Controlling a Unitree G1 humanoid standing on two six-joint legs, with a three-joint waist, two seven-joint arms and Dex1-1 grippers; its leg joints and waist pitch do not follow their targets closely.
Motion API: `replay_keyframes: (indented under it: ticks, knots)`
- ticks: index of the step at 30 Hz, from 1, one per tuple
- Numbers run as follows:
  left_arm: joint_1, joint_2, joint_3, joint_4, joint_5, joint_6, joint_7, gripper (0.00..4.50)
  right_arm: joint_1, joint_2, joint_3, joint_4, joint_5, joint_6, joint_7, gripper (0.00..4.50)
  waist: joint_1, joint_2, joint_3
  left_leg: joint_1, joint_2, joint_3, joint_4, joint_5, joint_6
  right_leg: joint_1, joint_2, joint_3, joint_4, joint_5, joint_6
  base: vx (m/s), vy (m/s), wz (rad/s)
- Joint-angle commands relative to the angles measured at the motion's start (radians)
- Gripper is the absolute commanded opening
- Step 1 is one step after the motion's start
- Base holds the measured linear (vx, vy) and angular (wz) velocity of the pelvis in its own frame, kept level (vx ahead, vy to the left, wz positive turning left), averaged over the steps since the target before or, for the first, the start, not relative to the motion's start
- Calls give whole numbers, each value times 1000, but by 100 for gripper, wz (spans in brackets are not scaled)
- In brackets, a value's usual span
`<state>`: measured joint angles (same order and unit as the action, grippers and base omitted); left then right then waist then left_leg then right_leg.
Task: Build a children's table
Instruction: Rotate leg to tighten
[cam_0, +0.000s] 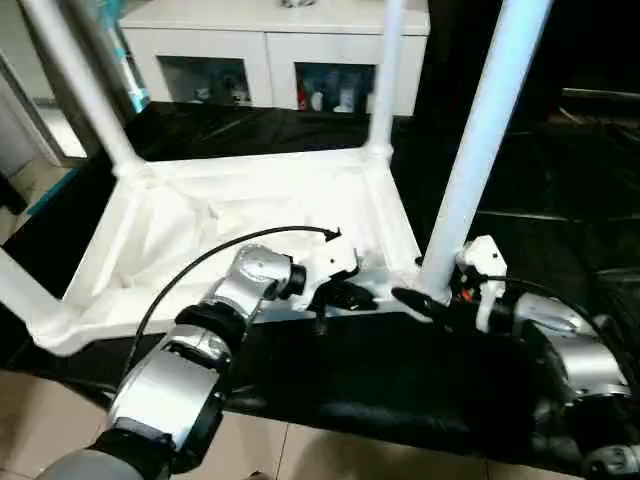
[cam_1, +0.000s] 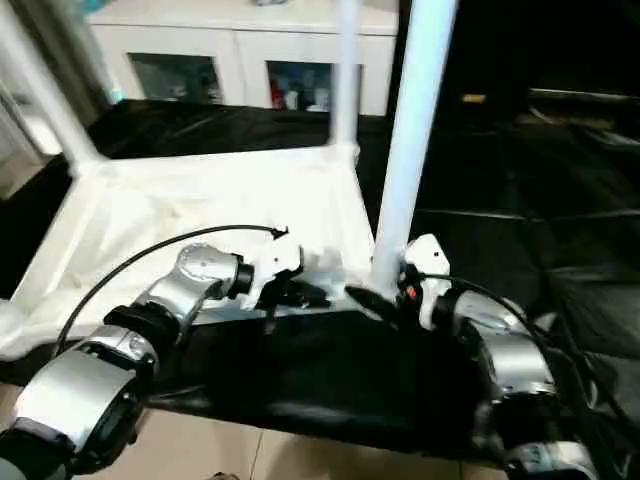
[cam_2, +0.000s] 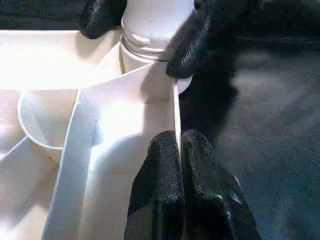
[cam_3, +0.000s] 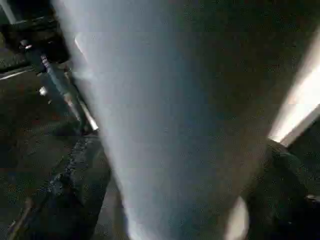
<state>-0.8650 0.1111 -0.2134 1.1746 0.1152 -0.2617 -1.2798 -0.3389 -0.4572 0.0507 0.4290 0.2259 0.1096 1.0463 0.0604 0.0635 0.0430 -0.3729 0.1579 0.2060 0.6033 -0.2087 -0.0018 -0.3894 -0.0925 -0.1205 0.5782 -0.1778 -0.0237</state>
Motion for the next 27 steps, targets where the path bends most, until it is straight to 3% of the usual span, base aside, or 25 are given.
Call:
replay_keyframes:
  ticks: [1, 4, 5, 8, 11, 16, 22, 25, 27]
  knots:
    - [4, 2, 11, -22, -28, -14, -54, 0, 11, -6, 22, -35, 10, 12, 37, 368, 3, -26, -63, 9, 94, -40, -66, -133, 148, 52, -95, 66, -59, -151, -243, 0, 0, 0]
    - [2, 8, 16, -23, -33, -13, -70, 0, 14, -2, 28, -40, 16, 18, 55, 368, 5, -26, -64, 8, 94, -42, -66, -118, 149, 52, -96, 66, -56, -138, -241, 0, 0, 0]
    - [2, 9, 16, -25, -34, -11, -74, 0, 14, 0, 29, -40, 17, 20, 57, 340, 6, -28, -64, 9, 95, -41, -66, -117, 147, 52, -96, 65, -56, -138, -241, 0, 0, 0]
    - [3, 9, 15, -27, -37, -9, -78, 0, 13, 2, 29, -42, 21, 25, 62, 330, 6, -28, -64, 9, 93, -40, -65, -116, 142, 52, -96, 66, -58, -143, -241, 0, 0, 0]
    - [4, 6, 17, -31, -41, -6, -83, 0, 14, -1, 28, -44, 25, 32, 70, 289, 7, -28, -65, 9, 93, -41, -65, -111, 143, 53, -96, 65, -57, -141, -239, 0, 0, 0]
    - [8, -11, 23, -28, -40, -11, -48, 0, 31, 17, 28, -39, 5, 51, 15, 270, 7, -26, -64, 9, 93, -41, -65, -112, 142, 52, -95, 65, -57, -140, -238, 0, 0, 0]
    - [5, -58, 22, -11, -17, -1, 98, 0, 24, 104, 3, 39, -62, 38, -225, 266, -4, -26, -59, 14, 91, -43, -73, -167, 92, 48, -96, 66, -71, -237, -220, 0, 0, 0]
    - [-12, -101, 19, 14, 9, 23, 247, 0, 2, 179, -18, 90, -91, 58, -400, 266, -17, -22, -53, 22, 88, -46, -79, -215, 56, 44, -96, 66, -86, -333, -197, 0, 0, 0]
    - [-21, -124, 28, 21, 6, 35, 301, 0, -19, 213, -34, 122, -102, 70, -491, 266, -25, -25, -52, 23, 86, -48, -81, -230, 38, 45, -96, 66, -90, -365, -184, 0, 0, 0]
